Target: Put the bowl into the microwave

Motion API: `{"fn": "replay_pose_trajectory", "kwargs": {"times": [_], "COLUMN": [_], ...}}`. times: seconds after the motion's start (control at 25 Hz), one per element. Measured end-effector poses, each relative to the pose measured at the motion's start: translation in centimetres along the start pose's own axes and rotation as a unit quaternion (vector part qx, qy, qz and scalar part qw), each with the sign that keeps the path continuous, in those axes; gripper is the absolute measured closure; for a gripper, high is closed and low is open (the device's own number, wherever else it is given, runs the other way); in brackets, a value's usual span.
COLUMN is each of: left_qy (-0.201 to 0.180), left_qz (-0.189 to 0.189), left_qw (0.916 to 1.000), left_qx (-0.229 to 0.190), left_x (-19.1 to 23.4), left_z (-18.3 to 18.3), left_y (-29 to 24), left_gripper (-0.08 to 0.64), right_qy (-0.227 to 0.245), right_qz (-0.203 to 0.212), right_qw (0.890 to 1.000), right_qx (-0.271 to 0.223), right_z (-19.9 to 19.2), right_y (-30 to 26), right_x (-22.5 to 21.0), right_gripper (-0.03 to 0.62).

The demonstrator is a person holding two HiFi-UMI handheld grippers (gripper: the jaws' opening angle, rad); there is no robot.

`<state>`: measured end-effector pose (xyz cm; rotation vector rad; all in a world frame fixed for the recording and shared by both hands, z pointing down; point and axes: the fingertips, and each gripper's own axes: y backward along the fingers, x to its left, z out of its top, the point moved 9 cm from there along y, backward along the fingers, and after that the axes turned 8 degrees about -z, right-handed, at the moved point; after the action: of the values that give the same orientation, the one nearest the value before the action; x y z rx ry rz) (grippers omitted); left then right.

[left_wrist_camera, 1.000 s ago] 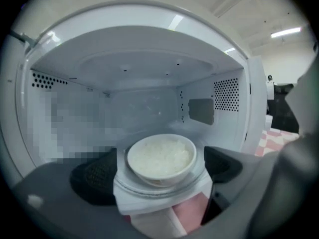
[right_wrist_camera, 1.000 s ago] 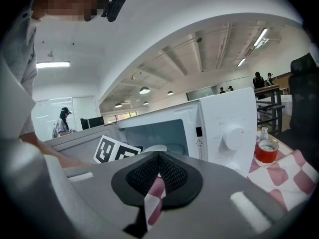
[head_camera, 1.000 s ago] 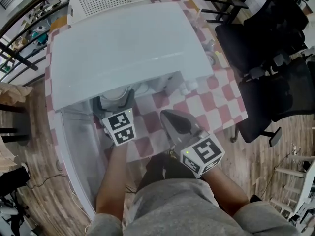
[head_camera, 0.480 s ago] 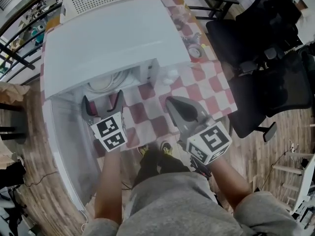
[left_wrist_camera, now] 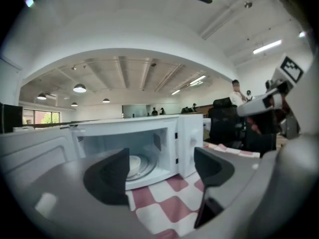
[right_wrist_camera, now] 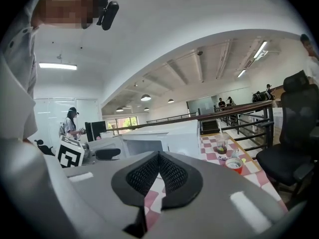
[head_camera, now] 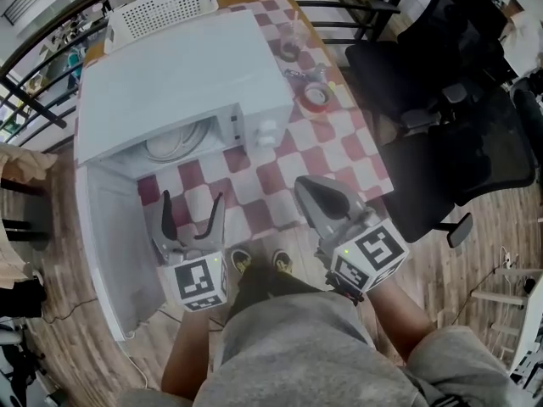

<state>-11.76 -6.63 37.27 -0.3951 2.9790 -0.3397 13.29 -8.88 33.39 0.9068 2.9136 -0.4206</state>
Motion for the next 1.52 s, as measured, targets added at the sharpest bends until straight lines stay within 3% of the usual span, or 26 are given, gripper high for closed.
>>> {"fn": "replay_pose_trajectory", "kwargs": {"times": [0.16, 0.32, 0.44, 0.88, 1.08, 1.52], "left_qy": [-0.003, 0.015, 0.033, 0.035, 0.029, 0.060], "left_qz": [-0.026, -0.026, -0.031, -0.030, -0.033, -0.020], "left_qw": [0.9980, 0.9969, 0.9962, 0.9974, 0.9976, 0.9971], "left_qx": [-0.057, -0.072, -0.074, -0.056, -0.053, -0.043], "left_x": [-2.8, -4.2, -5.0, -8.4, -8.8, -8.2], "left_z": [3.1, 4.7, 5.0, 4.9, 5.1, 4.6], "left_y": [3.1, 5.9, 7.6, 10.6, 10.9, 11.0], "left_gripper": [0.319, 0.541, 0.548, 0.548, 0.548, 0.548], "right_qy": [0.006, 0.006, 0.004, 0.012, 0.001, 0.000], "right_qz": [0.011, 0.022, 0.029, 0.039, 0.031, 0.037], "right_qw": [1.000, 1.000, 0.999, 0.999, 0.999, 0.999], "right_qx": [-0.006, -0.017, -0.022, -0.019, -0.024, -0.025], "right_z": [0.7, 1.4, 1.6, 0.2, 0.1, 0.0], "right_y": [1.5, 3.1, 4.2, 8.5, 9.3, 8.7], "right_x": [-0.3, -0.2, -0.3, -1.6, -2.2, -1.8], "right_gripper": [0.592, 0.592, 0.592, 0.592, 0.592, 0.592]}}
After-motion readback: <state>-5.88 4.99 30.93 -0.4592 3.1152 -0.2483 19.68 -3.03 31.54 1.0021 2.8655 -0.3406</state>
